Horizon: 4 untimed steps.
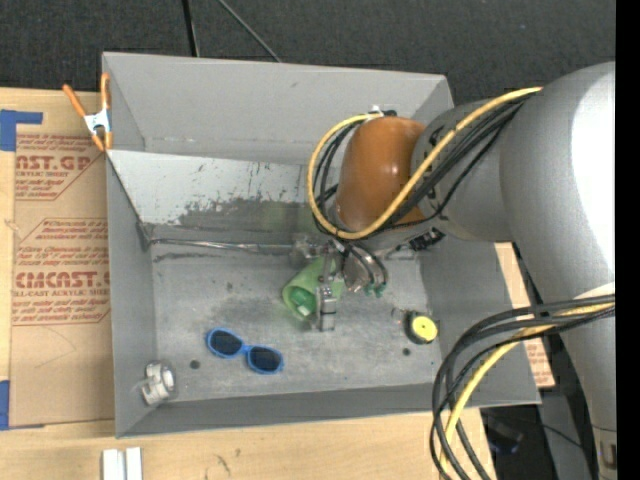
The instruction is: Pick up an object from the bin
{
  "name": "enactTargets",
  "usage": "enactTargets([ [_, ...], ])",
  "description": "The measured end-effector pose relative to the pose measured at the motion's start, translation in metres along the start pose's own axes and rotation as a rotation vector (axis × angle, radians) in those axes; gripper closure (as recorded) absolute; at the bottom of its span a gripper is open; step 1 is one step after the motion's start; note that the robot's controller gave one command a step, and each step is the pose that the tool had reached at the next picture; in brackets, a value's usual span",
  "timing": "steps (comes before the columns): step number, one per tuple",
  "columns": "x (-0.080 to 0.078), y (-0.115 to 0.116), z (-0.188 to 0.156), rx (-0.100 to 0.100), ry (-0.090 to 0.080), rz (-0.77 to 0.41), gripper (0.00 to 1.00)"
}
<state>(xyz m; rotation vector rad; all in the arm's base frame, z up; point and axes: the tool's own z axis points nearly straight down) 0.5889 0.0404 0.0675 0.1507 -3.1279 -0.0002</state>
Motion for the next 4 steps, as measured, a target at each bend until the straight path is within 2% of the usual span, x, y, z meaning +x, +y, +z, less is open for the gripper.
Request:
enactTargets([
  [1, -0.003, 0.001, -0.006, -0.002, -0.012, 0.0, 1.0],
  [2, 0.043, -0.027, -0.117, 0.005, -0.015, -0.53, 1.0],
  [3, 0.008, -0.025, -0.004, -0.002, -0.005, -0.522, 1.0],
  [4, 0.015, -0.016, -0.138, 0.007, -0.019, -0.623, 1.0],
])
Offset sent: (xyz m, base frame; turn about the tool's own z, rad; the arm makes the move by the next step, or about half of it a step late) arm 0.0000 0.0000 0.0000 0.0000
